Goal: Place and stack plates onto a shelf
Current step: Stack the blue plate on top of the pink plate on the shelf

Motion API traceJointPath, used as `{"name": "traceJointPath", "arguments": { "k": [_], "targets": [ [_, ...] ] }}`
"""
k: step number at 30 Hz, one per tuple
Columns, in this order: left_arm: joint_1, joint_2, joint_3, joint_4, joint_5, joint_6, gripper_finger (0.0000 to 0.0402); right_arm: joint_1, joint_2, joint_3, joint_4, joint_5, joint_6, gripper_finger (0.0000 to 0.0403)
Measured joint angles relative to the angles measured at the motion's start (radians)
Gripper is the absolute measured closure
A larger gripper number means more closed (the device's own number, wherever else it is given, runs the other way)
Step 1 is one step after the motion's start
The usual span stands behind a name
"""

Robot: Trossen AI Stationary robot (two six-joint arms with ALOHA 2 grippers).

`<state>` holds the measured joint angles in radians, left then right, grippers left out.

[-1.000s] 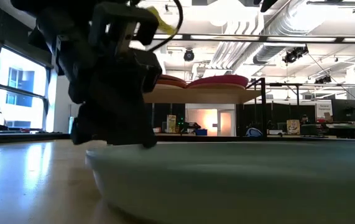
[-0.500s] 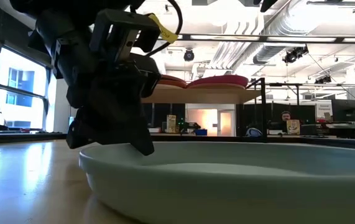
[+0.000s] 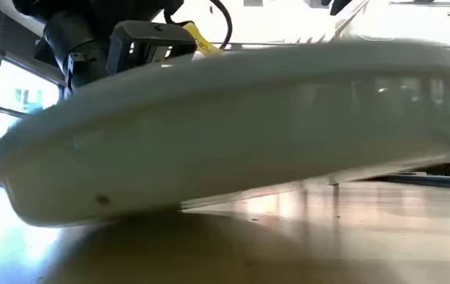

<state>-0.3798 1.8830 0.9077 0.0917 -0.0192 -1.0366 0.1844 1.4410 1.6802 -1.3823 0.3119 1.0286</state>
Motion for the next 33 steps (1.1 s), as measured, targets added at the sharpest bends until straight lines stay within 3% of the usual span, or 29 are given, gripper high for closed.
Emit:
{"name": "traceJointPath", "arguments": {
  "k": [9, 19, 33],
  "targets": [
    [0.025, -0.087, -0.004, -0.025, -0.01, 0.043, 0.04, 0.0, 0.0, 0.0, -0.003, 0.011, -0.024, 0.0309],
    [0.158, -0.293, -0.002, -0.176, -0.047, 0.141, 0.0401, -0.02, 0.0, 0.0, 0.002, 0.029, -0.101, 0.0308],
    [0.389, -0.502, 0.0, -0.308, -0.045, 0.238, 0.0401, -0.214, 0.0, 0.0, 0.152, 0.003, -0.297, 0.0308]
  ]
}}
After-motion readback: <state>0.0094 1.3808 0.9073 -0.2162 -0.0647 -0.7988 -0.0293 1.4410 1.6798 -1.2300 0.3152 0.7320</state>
